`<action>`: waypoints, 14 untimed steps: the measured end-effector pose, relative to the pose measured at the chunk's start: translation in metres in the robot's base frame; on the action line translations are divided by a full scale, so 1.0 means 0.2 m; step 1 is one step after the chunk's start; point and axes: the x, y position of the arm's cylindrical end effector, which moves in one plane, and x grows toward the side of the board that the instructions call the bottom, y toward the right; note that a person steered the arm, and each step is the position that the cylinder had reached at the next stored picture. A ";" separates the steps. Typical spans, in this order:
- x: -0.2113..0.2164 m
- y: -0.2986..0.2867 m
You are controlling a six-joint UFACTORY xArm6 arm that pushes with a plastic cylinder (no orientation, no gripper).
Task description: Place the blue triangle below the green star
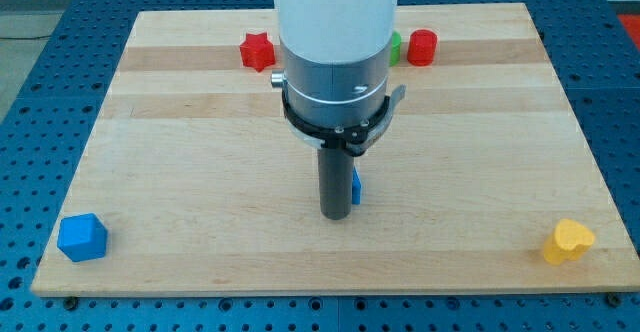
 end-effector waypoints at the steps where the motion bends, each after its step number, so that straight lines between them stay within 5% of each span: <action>1: -0.07 0.00; 3: -0.12 0.18; 7: -0.53 0.07; 14: -0.64 -0.07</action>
